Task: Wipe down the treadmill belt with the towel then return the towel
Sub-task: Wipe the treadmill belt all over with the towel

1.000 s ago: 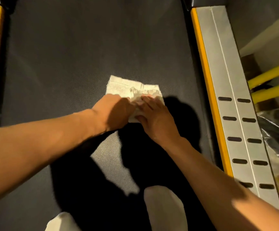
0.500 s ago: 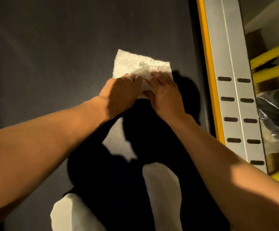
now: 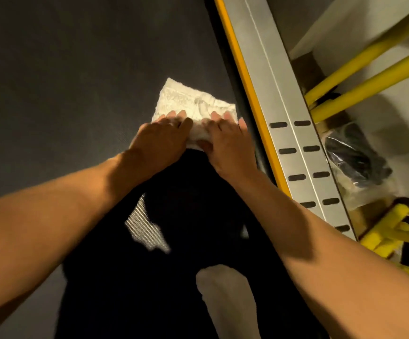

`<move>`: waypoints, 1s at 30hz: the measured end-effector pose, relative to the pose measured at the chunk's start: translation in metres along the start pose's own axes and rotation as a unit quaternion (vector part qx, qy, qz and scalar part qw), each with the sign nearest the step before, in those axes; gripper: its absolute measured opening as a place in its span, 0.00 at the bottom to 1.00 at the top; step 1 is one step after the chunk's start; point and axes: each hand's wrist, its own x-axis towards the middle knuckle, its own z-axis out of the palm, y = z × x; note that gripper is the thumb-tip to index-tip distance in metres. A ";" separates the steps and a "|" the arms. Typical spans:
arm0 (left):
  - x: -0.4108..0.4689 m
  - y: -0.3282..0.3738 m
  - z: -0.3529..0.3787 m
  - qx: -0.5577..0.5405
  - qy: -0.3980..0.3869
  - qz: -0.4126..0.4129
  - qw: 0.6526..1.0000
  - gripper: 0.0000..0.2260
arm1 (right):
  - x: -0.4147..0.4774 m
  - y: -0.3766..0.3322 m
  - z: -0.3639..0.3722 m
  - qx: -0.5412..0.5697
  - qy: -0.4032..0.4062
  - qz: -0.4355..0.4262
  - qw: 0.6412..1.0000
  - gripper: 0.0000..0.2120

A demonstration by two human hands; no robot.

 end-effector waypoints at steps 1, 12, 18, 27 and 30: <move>0.005 0.000 -0.004 -0.032 -0.019 -0.020 0.999 0.14 | 0.008 0.000 -0.002 -0.020 -0.002 0.015 1.000 0.19; 0.000 0.040 -0.013 -0.029 -0.026 0.061 0.997 0.13 | -0.046 0.007 -0.007 0.005 -0.038 0.066 0.997 0.21; 0.008 0.041 -0.008 -0.087 0.008 -0.020 0.996 0.14 | -0.027 0.004 0.008 0.056 -0.001 0.091 0.994 0.26; -0.040 0.044 0.007 -0.044 0.024 0.008 0.999 0.14 | -0.059 0.006 0.000 0.046 -0.031 0.035 0.998 0.25; -0.018 0.046 -0.007 -0.052 -0.056 -0.044 0.996 0.11 | -0.036 0.010 -0.005 0.078 -0.054 0.026 0.995 0.24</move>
